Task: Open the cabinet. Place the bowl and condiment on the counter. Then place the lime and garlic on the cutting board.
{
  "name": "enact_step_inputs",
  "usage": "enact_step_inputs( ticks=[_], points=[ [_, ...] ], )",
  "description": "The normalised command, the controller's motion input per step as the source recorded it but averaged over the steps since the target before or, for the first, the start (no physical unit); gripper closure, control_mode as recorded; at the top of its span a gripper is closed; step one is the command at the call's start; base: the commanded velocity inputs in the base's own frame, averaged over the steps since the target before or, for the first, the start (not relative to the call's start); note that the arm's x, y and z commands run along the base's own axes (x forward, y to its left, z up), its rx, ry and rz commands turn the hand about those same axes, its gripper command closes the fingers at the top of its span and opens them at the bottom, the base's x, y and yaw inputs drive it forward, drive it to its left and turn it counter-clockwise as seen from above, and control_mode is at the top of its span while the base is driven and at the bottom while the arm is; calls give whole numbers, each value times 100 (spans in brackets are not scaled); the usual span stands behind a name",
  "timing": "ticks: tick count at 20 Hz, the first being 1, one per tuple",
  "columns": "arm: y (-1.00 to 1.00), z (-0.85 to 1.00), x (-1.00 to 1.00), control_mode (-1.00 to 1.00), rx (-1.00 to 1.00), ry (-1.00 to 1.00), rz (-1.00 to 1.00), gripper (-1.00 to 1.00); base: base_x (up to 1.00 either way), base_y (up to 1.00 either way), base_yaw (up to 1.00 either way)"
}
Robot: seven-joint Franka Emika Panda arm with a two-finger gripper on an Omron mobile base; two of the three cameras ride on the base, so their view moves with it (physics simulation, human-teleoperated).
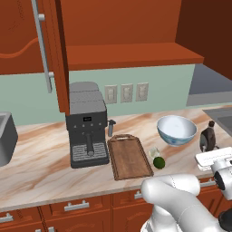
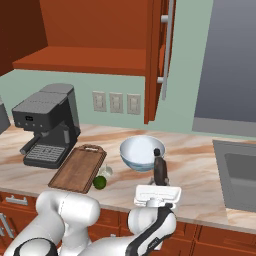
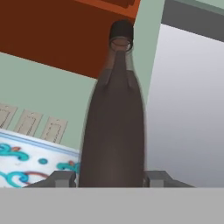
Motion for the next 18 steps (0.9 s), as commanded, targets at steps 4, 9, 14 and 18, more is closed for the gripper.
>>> enact_step_inputs(
  ticks=[4,9,14,18],
  points=[
    [0,0,0,-100,0,0,0,-100,0,0,0],
    [-3,8,0,-100,1,1,0,-100,0,0,0],
    [-7,17,-3,-100,2,1,-2,-100,0,0,0],
    [-8,14,-11,-100,1,2,-2,-100,0,0,0]
  ],
)
